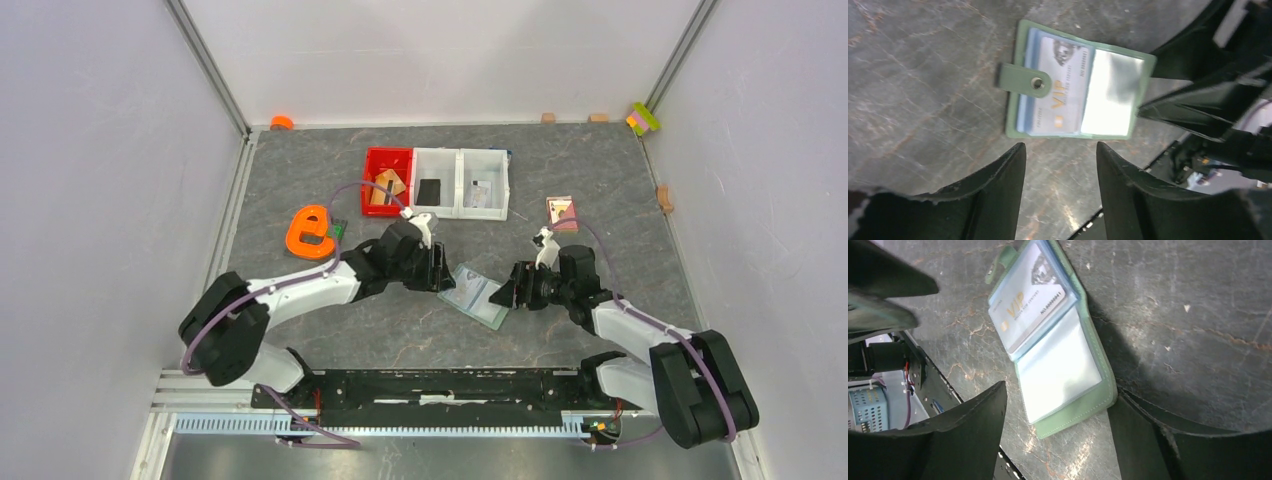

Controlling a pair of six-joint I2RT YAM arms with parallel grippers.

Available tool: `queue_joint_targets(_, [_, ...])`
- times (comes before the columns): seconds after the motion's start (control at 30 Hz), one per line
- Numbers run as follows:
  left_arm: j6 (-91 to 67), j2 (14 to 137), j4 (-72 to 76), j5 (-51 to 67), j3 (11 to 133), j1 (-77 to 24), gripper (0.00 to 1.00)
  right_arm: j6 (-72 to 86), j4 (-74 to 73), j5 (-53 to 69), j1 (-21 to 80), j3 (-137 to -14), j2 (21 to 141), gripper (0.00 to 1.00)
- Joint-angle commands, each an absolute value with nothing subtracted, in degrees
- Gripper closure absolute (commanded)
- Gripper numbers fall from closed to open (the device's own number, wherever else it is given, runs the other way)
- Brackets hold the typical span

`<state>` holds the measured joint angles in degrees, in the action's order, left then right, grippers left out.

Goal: Take the credit cards out of the card holder
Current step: Remove the credit card from the card holder.

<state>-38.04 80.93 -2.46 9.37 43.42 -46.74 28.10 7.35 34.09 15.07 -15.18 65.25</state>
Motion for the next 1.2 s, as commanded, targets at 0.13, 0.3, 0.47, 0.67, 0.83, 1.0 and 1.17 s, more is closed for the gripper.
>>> queue_joint_targets(0.13, [-28.3, 91.7, -12.7, 3.2, 52.7, -46.8, 0.35, 30.2, 10.9, 29.9, 18.7, -15.9, 68.0, 0.26])
queue_joint_targets(0.3, [-25.7, 97.3, -11.3, 5.2, 54.7, -46.0, 0.35, 31.2, 11.8, 26.2, 20.1, -17.2, 69.4, 0.47])
queue_joint_targets(0.47, [-25.2, 99.4, -3.6, 13.0, 52.2, -42.3, 0.32, 26.5, 10.3, 24.0, 20.1, -20.6, 71.7, 0.98])
queue_joint_targets(0.67, [-24.0, 104.5, -1.6, 22.2, 54.0, -39.6, 0.25, 18.8, 5.4, 25.1, 20.6, -26.4, 75.0, 1.0])
queue_joint_targets(0.83, [-23.5, 109.1, -0.9, 23.3, 54.6, -39.5, 0.31, 14.1, 0.9, 24.7, 20.8, -29.4, 78.3, 1.0])
queue_joint_targets(1.0, [-25.2, 109.2, -0.4, 21.9, 53.9, -38.2, 0.88, 9.8, -2.5, 19.7, 20.7, -33.8, 79.0, 0.82])
queue_joint_targets(1.17, [-32.3, 103.3, 7.5, 18.9, 46.8, -38.1, 0.98, 11.3, 0.7, 10.7, 20.7, -33.3, 75.4, 0.46])
